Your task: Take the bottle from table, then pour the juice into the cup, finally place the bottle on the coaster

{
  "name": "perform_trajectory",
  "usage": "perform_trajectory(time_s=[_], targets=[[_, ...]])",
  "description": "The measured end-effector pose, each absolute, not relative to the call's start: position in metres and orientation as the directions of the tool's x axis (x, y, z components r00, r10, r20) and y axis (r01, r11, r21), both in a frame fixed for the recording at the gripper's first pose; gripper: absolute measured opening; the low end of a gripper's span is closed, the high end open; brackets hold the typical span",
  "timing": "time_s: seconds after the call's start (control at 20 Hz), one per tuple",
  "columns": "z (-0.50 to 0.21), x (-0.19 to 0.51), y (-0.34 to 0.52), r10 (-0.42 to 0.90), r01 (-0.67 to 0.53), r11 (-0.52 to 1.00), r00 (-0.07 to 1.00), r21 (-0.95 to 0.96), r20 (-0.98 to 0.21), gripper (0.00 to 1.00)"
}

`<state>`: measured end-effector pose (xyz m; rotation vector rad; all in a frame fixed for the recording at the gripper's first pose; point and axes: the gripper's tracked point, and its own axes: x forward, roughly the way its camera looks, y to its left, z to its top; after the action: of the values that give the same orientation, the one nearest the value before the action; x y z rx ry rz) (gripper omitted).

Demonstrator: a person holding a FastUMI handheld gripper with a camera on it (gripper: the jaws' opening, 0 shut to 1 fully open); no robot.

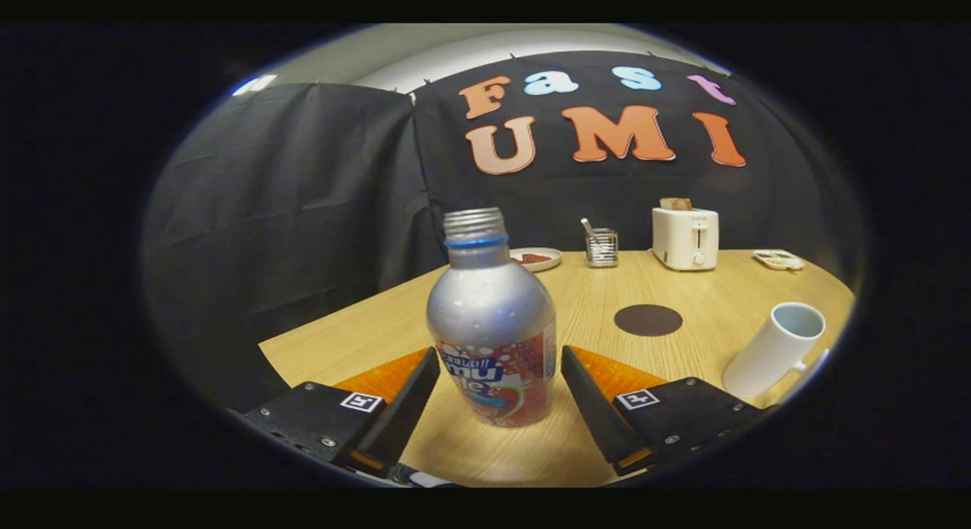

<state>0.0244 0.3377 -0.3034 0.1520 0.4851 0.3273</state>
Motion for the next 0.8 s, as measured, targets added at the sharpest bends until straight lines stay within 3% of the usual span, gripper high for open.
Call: perform_trajectory(time_s=[0.25,0.8], targets=[[-0.302,0.026,0.330,0.329,-0.212,0.933,0.828,0.290,-0.454,0.82],[-0.289,0.027,0.299,0.315,-0.084,0.867,0.856,0.491,-0.410,0.80]])
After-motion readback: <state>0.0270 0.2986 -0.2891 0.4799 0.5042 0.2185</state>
